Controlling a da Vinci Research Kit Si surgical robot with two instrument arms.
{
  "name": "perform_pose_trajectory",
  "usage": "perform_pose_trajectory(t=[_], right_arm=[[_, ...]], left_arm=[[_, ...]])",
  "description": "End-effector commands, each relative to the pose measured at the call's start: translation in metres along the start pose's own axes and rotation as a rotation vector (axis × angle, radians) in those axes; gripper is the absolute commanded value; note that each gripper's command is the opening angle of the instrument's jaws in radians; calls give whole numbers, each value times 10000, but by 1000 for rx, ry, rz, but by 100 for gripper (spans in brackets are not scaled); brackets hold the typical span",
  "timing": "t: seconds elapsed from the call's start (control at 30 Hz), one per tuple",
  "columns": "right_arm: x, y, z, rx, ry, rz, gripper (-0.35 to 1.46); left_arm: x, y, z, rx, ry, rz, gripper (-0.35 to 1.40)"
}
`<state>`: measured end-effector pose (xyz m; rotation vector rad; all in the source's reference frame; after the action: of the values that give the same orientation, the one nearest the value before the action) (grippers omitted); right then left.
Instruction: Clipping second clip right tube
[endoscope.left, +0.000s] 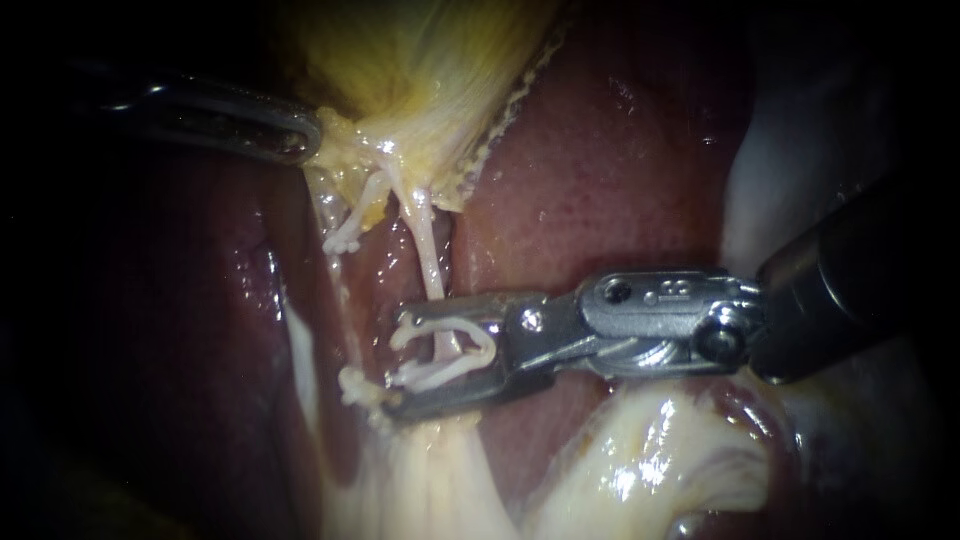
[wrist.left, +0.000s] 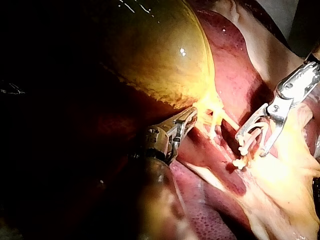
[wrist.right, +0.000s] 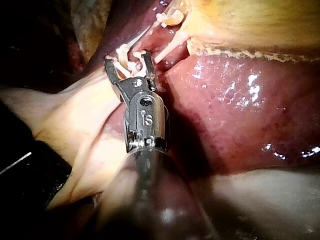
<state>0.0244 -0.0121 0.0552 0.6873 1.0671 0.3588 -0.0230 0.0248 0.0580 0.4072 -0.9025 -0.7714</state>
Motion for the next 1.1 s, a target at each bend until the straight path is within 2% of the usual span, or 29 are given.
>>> perform_pose_trajectory(t=[0.03,0.37,0.6,0.93,1.1], right_arm=[[0,0,0,1,0,0,46],[7,-14,-26,-2,4,39,48],[0,-11,-52,-10,8,71,48],[-23,14,-48,-16,-2,134,47],[-26,28,-39,-23,-6,181,47]], left_arm=[[0,0,0,1,0,1,-35],[1,1,-1,1,0,1,-35],[2,1,-2,2,0,2,-35],[3,1,-2,2,0,2,-35],[3,1,-2,2,0,3,-35]])
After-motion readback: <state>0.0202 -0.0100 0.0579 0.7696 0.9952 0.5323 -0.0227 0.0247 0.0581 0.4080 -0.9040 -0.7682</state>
